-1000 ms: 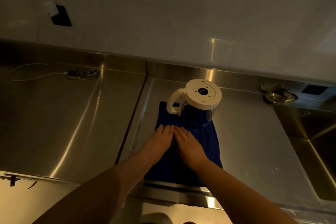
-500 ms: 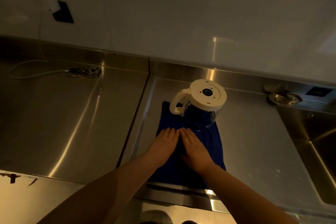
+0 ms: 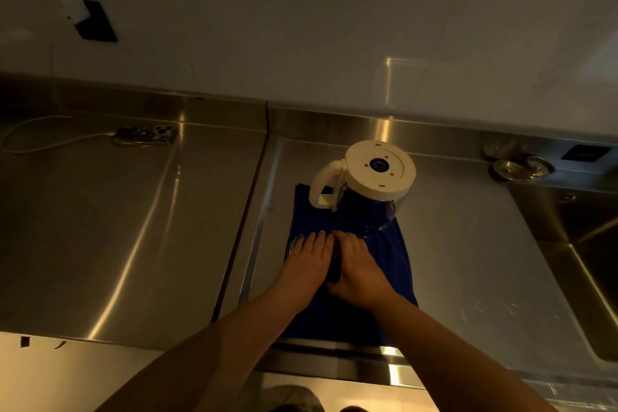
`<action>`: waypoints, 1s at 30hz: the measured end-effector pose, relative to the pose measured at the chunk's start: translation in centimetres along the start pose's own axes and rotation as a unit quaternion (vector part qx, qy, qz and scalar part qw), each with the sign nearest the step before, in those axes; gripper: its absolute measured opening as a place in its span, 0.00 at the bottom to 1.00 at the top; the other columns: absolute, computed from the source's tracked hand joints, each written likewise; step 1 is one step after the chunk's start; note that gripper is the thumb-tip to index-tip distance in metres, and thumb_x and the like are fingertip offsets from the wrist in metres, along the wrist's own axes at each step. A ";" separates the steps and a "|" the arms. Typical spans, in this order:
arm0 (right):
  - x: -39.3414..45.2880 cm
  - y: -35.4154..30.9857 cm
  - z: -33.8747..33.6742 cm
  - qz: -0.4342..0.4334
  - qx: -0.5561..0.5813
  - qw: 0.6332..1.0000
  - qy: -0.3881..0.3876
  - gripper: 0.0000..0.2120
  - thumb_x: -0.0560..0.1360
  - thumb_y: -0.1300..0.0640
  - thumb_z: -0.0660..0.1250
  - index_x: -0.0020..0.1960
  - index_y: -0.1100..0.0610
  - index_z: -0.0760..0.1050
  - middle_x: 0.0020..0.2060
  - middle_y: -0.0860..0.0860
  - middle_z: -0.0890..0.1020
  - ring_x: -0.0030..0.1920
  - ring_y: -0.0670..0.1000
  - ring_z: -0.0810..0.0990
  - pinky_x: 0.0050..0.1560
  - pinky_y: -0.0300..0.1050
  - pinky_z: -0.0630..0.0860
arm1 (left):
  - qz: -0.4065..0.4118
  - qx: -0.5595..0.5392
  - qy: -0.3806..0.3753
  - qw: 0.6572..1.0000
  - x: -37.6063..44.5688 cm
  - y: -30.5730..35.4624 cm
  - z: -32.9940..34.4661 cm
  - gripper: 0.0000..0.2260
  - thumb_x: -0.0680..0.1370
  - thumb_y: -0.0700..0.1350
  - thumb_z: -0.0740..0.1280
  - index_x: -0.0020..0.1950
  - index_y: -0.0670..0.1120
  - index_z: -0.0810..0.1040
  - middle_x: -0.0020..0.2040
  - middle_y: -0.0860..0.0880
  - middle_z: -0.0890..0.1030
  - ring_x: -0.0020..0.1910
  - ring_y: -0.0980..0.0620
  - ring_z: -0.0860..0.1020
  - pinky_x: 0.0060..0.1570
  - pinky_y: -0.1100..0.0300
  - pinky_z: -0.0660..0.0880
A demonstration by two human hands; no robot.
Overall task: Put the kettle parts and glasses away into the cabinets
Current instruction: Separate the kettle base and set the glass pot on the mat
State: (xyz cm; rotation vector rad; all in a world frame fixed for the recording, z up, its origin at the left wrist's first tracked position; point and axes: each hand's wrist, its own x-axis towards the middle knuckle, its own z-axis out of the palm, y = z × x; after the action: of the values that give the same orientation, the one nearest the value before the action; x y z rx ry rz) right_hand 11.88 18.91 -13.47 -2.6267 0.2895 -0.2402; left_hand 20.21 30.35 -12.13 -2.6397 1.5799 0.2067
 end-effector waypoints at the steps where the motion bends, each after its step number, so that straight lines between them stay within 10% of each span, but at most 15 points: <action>1: 0.1 0.0 -0.5 -0.010 -0.007 1.000 0.007 0.40 0.63 0.48 0.71 0.69 0.62 0.61 0.60 0.57 0.72 0.59 0.57 0.71 0.60 0.47 0.70 | 0.002 -0.025 0.012 1.000 0.0 -0.2 -0.1 0.36 0.78 0.43 0.64 0.77 0.40 0.43 0.77 0.40 0.51 0.76 0.43 0.53 0.74 0.52 0.48; 9: -0.4 0.2 -3.6 -0.057 -0.024 0.998 0.019 0.41 0.64 0.42 0.72 0.70 0.59 0.62 0.64 0.56 0.70 0.64 0.54 0.67 0.64 0.41 0.62 | 0.015 -0.163 0.049 0.985 -0.2 0.5 -1.2 0.39 0.76 0.43 0.68 0.77 0.42 0.44 0.77 0.44 0.53 0.75 0.48 0.56 0.73 0.60 0.53; 17: -0.9 -0.5 -2.7 0.012 0.033 0.999 0.005 0.44 0.69 0.48 0.73 0.75 0.60 0.52 0.73 0.54 0.60 0.73 0.47 0.55 0.70 0.32 0.48 | 0.006 -0.055 0.045 0.997 -0.2 1.5 -1.6 0.41 0.78 0.45 0.64 0.75 0.40 0.34 0.77 0.41 0.39 0.76 0.44 0.42 0.72 0.55 0.38; 26: -1.5 -0.6 -3.5 0.031 0.090 0.994 -0.048 0.45 0.73 0.52 0.69 0.75 0.50 0.39 0.74 0.44 0.46 0.74 0.41 0.44 0.70 0.31 0.45 | 0.007 0.020 0.005 1.000 0.1 2.0 -2.2 0.41 0.78 0.53 0.62 0.76 0.40 0.36 0.77 0.41 0.38 0.76 0.41 0.38 0.75 0.47 0.40; 30: -1.6 -0.2 -5.0 0.003 0.046 0.999 -0.028 0.38 0.74 0.53 0.68 0.76 0.52 0.49 0.75 0.47 0.55 0.74 0.44 0.50 0.74 0.43 0.52 | -0.026 -0.012 0.003 1.000 0.2 2.2 -2.4 0.36 0.79 0.54 0.57 0.77 0.42 0.39 0.77 0.39 0.43 0.76 0.40 0.43 0.75 0.46 0.41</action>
State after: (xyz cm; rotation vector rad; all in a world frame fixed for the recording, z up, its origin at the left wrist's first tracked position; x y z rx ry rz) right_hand 9.28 17.24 -9.21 -2.5364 0.2609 -0.1745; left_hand 18.55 28.80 -9.75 -2.6994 1.5171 0.2165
